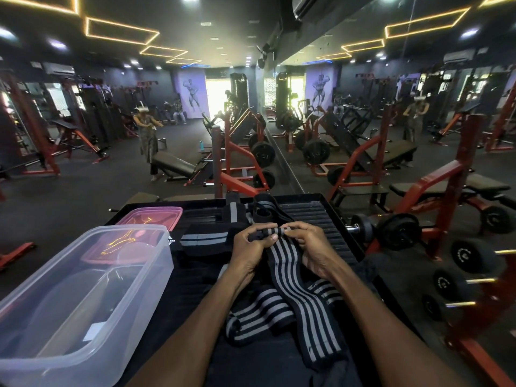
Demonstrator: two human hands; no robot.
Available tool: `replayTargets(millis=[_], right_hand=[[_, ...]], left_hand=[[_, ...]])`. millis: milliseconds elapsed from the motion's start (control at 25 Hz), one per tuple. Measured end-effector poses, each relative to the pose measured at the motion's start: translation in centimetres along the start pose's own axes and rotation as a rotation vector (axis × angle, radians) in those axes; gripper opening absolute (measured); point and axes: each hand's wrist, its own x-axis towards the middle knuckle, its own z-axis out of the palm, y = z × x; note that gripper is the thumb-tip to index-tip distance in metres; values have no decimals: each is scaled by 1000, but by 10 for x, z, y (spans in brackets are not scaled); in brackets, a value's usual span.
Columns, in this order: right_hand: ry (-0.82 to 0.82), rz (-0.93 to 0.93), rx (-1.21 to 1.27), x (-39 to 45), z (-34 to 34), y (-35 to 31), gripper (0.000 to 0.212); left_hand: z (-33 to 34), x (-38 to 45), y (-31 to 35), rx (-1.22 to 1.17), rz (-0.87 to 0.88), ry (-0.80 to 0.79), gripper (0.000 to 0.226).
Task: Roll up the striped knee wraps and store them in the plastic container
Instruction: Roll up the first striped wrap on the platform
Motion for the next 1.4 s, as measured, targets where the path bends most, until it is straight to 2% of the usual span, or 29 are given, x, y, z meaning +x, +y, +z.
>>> replayTargets(millis=[160, 280, 400, 560, 640, 760, 840, 960, 1120, 1200, 1320, 1400], right_hand=[[-9, -35, 41, 0, 0, -1, 19], [20, -85, 72, 1, 1, 0, 21], [10, -61, 63, 1, 0, 1, 23], [0, 44, -7, 0, 0, 0, 22], [-2, 24, -5, 1, 0, 0, 22], [9, -37, 0, 0, -1, 0, 24], [8, -58, -9, 0, -2, 1, 27], [-8, -76, -30, -1, -1, 1, 30], [-21, -84, -68, 3, -2, 0, 23], [12, -147, -132, 6, -4, 0, 22], [55, -205, -170, 6, -4, 1, 24], [66, -214, -176, 6, -4, 2, 27]], left_hand=[[0, 0, 1, -96, -53, -28, 27], [3, 0, -1, -223, -159, -49, 14], [1, 3, -5, -89, -80, 2, 8], [-1, 1, -1, 51, 17, -5, 17], [0, 0, 0, 37, 1, -17, 21], [3, -1, 0, -120, -140, -27, 16], [3, 0, -1, -63, -155, 9, 10], [1, 0, 0, 44, -32, 30, 10], [1, -1, 0, 131, 73, 33, 19], [2, 0, -2, 92, 46, 8, 19], [4, -1, -1, -99, -111, -35, 14], [3, 0, -3, 4, -95, 18, 10]])
